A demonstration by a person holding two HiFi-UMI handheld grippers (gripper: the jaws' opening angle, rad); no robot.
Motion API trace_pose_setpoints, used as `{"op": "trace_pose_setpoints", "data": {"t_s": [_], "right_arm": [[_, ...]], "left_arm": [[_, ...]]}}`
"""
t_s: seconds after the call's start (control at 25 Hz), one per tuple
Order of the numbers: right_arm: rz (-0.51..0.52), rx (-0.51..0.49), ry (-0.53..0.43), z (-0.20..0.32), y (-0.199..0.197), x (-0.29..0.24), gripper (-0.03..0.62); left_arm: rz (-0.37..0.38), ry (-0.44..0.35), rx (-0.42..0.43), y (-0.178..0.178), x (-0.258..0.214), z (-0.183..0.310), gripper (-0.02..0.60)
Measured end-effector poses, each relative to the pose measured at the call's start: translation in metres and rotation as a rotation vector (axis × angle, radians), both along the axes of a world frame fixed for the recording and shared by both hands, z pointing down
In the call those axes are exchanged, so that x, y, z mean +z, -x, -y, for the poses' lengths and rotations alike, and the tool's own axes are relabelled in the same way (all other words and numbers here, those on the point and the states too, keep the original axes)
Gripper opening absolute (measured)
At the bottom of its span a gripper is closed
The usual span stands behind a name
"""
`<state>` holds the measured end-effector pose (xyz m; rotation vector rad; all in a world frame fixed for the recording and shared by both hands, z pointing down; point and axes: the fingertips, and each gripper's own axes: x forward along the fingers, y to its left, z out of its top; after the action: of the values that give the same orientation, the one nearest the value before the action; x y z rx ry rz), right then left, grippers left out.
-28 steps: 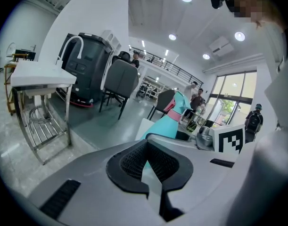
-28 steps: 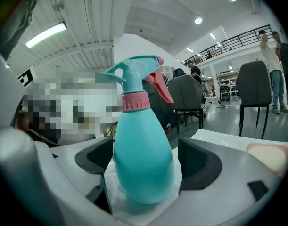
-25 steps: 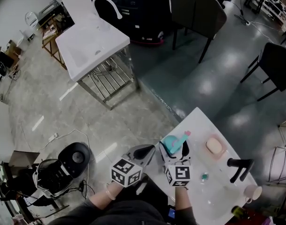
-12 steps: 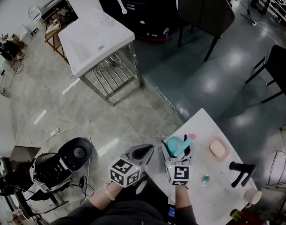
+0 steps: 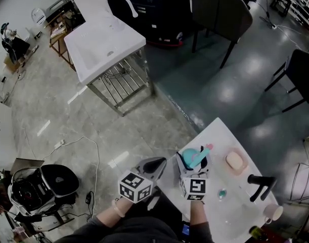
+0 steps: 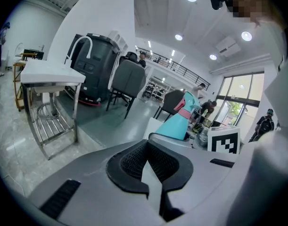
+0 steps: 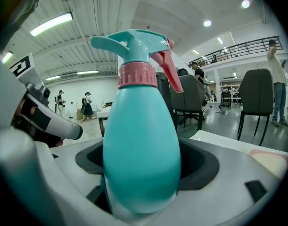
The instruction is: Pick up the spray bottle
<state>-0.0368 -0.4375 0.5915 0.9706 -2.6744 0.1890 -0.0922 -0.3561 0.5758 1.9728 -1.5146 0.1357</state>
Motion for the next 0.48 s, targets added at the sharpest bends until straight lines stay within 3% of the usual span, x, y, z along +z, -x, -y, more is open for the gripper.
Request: {"op": "trace_pose_setpoints", "data": {"t_s": [0.48], "right_arm": [[0.022,0.038,-0.045,-0.006,-0.013,-0.026,0.373]], "left_arm": [[0.004,-0.032,0.013,-0.006,-0.014,-0.009,0.006]]}}
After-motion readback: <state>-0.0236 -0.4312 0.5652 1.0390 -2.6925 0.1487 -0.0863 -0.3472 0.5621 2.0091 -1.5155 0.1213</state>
